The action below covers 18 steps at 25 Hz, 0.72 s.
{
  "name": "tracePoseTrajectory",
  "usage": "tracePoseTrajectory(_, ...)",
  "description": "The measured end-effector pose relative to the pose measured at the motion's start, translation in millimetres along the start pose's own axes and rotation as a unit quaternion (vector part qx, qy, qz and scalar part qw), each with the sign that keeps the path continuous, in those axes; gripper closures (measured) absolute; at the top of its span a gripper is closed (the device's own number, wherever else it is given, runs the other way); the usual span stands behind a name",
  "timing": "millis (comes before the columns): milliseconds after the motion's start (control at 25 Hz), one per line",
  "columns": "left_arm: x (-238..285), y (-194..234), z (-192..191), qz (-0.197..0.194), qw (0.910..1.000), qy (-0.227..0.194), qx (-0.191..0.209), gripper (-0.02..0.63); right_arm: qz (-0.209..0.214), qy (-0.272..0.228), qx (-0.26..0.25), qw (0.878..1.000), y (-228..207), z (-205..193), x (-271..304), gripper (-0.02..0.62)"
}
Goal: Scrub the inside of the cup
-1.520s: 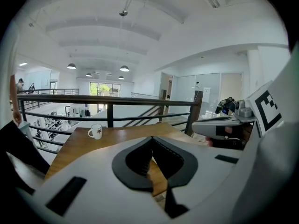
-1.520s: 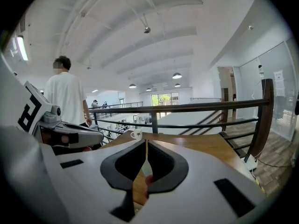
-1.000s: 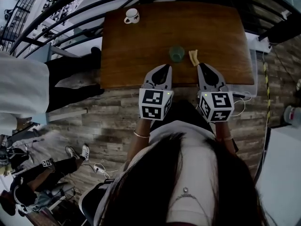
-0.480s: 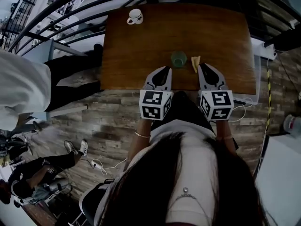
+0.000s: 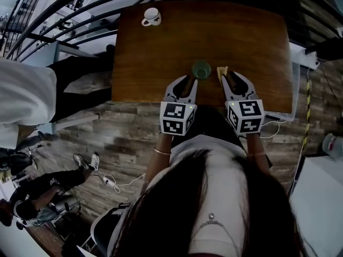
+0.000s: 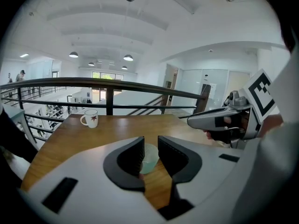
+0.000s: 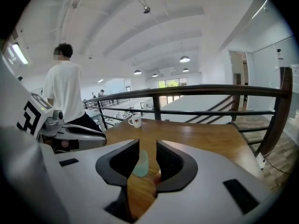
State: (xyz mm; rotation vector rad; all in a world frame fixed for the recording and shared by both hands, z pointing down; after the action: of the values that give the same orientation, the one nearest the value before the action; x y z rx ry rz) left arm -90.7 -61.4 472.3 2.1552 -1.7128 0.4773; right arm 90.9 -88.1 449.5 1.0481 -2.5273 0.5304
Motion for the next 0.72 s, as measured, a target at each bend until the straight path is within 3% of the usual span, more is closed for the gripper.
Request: tracePoseTrajectory(720, 42.0, -8.1, -38.2, 0.027, 0.999, 0.037, 0.005, 0.366, 0.017, 0.081, -0.006, 0.997, -42.3, -51.1, 24.3, 0.413)
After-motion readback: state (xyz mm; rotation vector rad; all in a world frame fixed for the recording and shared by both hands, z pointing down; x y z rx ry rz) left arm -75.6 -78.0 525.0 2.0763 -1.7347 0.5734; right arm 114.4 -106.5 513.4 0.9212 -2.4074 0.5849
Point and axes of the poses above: the fingertips, and each gripper's own axes: x forward along the fingers, y to its left, z out of its top, the point moved 8 cm from there along -x, backward along the fingers, and after that the axes turned 13 degrees about z, right-handed, at the moved point
